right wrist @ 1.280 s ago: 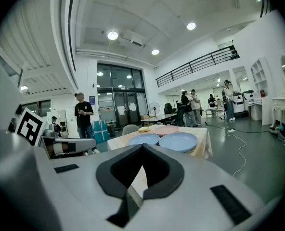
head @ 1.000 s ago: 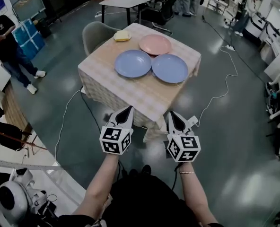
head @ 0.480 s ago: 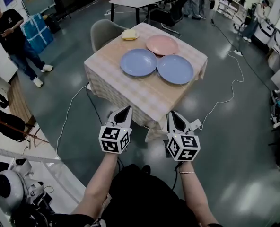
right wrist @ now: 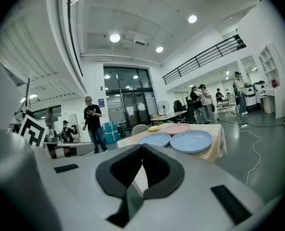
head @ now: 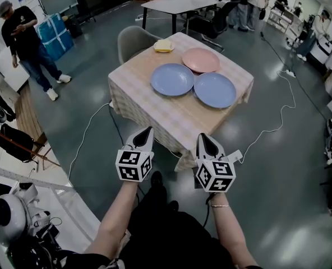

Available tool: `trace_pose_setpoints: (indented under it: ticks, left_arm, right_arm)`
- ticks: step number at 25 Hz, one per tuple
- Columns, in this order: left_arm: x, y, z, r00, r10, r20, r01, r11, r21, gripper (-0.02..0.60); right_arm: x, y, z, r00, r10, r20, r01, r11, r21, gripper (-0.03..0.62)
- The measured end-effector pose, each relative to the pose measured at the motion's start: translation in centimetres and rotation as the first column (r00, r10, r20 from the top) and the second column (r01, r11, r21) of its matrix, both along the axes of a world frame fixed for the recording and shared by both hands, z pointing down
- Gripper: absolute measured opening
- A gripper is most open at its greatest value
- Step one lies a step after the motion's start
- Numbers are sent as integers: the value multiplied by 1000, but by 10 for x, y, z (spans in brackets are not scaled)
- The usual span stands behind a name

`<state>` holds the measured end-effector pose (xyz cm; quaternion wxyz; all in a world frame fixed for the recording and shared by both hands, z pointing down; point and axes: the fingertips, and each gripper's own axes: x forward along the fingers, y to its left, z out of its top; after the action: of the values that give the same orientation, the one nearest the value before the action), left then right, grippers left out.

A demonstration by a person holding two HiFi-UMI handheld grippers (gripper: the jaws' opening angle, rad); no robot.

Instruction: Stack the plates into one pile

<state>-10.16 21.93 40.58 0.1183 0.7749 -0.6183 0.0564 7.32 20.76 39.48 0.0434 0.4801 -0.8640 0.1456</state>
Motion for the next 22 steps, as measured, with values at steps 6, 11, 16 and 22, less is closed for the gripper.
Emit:
trace_pose_setpoints:
  ticks: [6, 11, 16, 22]
  left_arm:
    - [-27, -19, 5, 999, -33, -1, 33, 999, -1, 9]
    - [-54, -46, 17, 999, -44, -14, 44, 999, -18, 60]
    - [-90, -88, 31, 999, -50, -17, 49, 998, -49, 87]
    - [-131, -153, 48, 999, -25, -30, 22, 996, -87, 129]
  right_arm:
    - [-25, -21, 4, 999, -38, 7, 38, 999, -9, 6]
    - [-47, -49, 14, 998, -56, 28, 58, 997, -53, 94]
    - [-71, -91, 28, 999, -20, 38, 23, 995, -96, 128]
    - [-103, -150, 49, 998, 43, 55, -34, 986, -162, 160]
